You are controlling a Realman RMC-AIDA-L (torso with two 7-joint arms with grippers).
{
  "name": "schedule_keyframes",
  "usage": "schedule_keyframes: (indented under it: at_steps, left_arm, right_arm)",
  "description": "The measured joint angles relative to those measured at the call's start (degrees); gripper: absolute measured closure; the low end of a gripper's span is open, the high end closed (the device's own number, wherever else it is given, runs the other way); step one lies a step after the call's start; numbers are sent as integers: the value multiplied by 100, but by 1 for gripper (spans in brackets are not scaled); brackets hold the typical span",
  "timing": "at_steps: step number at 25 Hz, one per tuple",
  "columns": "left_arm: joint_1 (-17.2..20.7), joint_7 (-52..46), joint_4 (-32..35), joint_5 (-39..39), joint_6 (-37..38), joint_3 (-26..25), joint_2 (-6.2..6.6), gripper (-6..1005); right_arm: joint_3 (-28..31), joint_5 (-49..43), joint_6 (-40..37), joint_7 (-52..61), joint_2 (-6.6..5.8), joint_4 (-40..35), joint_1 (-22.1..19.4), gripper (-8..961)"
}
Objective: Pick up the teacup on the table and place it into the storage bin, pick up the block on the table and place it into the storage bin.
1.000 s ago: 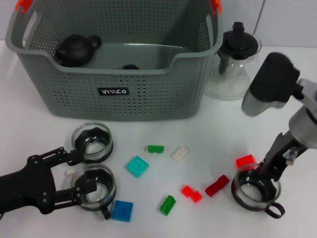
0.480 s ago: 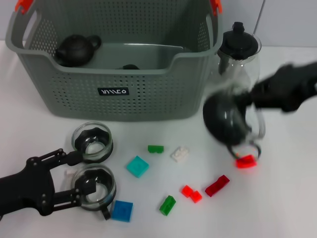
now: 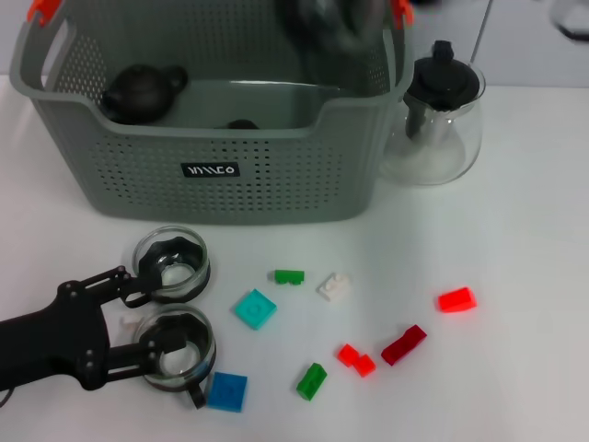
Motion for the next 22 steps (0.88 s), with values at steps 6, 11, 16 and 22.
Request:
schedule_keyframes:
  at_steps: [6,11,16,22]
  left_arm:
    - [-1,-2,-52,0,-44,-22,-23,175]
    - [3,-3,-73,-1,-64,-37,-25,174]
    - [1,-2,-135,-1,-146,-32,-27,174]
    - [13,-3,-148,0,-211,-26,-34,175]
  right_arm:
    - [-1230,-1227,2563,757,-7,1108,1124,897]
    - [-1480,-2253,3981,1249,-13,3262,2562,896]
    - [-1508,-2769,5142,1360,27,5002,3464,896]
    - [-1916,-2839,5629,1361,47,5508,3565,896]
